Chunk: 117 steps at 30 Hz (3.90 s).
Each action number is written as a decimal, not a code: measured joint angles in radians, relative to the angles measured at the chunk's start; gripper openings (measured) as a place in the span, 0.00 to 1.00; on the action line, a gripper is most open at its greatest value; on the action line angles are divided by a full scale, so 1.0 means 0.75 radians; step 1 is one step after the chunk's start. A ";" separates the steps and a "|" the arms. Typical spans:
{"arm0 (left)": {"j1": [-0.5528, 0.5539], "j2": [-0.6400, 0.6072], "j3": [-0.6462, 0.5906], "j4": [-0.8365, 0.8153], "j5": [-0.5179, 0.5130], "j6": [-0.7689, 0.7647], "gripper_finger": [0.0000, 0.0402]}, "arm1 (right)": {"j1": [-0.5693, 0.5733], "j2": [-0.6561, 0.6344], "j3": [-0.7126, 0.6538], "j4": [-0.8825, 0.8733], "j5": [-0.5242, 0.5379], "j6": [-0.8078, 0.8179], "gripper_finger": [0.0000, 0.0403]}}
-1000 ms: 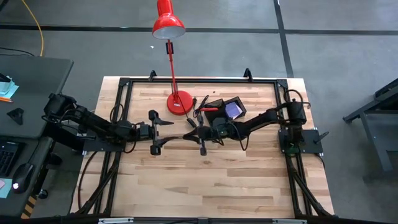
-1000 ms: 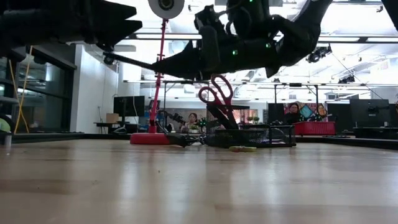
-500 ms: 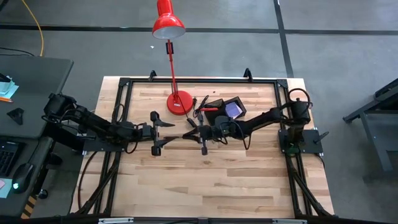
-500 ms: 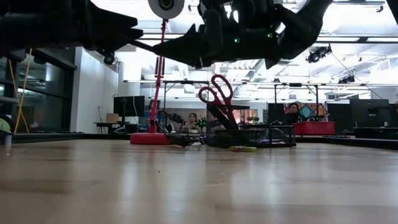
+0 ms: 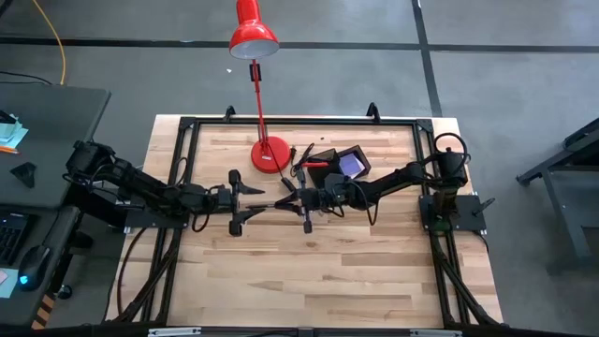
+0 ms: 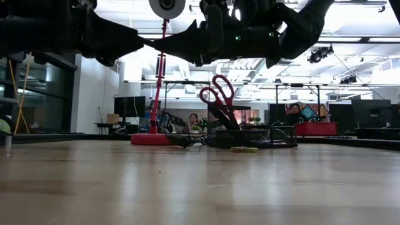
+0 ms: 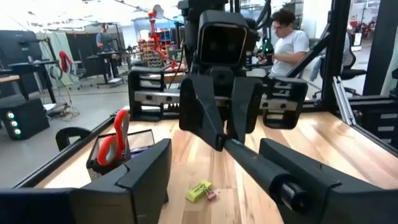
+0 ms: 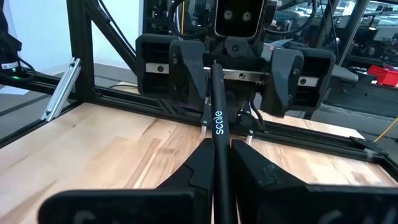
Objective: Pick and place office supplies into organizer
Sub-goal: Put the black pen into the black desk organizer
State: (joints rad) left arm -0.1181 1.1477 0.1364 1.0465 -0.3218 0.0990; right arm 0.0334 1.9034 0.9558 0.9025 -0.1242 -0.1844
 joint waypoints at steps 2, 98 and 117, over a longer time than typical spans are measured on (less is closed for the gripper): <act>0.000 0.000 0.000 -0.005 -0.001 -0.003 0.56 | 0.000 0.000 0.000 0.001 0.000 0.000 0.05; 0.000 -0.001 0.002 0.053 0.055 -0.073 0.13 | 0.063 -0.043 0.001 -0.300 0.333 0.038 0.48; 0.000 0.000 0.002 -0.095 -0.096 -0.179 0.29 | 0.141 0.105 0.004 -0.220 0.404 0.400 0.43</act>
State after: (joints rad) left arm -0.1181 1.1477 0.1378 0.9755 -0.3934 -0.0352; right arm 0.1392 1.9823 0.9591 0.7375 0.1791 0.1157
